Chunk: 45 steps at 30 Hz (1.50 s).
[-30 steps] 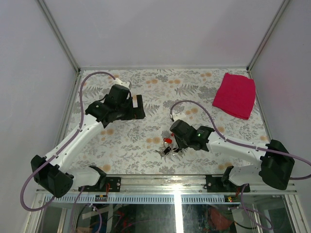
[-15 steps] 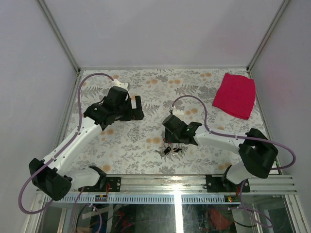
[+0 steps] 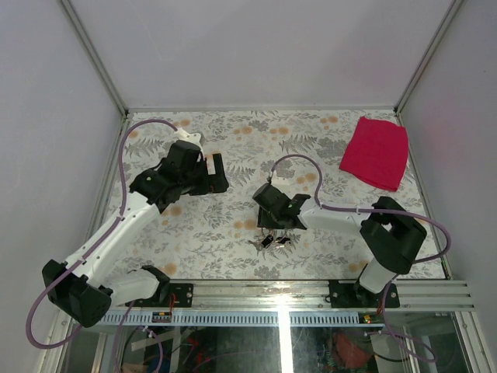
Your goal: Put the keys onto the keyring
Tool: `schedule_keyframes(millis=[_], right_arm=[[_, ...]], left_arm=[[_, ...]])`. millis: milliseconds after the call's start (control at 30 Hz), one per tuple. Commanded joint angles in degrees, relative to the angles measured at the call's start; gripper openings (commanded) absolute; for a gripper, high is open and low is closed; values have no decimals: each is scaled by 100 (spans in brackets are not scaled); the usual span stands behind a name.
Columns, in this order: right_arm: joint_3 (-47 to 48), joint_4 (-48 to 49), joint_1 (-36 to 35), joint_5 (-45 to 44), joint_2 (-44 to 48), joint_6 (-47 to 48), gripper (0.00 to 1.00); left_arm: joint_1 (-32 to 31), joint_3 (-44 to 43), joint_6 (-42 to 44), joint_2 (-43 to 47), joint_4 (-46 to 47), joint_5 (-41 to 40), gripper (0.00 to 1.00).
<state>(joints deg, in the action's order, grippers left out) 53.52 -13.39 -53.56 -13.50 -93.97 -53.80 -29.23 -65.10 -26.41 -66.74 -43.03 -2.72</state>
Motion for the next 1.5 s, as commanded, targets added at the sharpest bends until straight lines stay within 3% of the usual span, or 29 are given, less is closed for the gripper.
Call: schedule_keyframes(millis=[0,567,900,1467], right_arm=[[337,169,37,-107,-324,-125,44],[471,151,32,308,-767,-73,29],[424,113,-36,519,-811,207,26],[1702,-1644,-673,-1188,-2008,761,26]], left_arm=[[45,28,-98,121,413,51,100],[58,20,-100,98,369,73,100],[59,68,-126,39,411,164,100],[140,240,-304,366,326,-399,100]])
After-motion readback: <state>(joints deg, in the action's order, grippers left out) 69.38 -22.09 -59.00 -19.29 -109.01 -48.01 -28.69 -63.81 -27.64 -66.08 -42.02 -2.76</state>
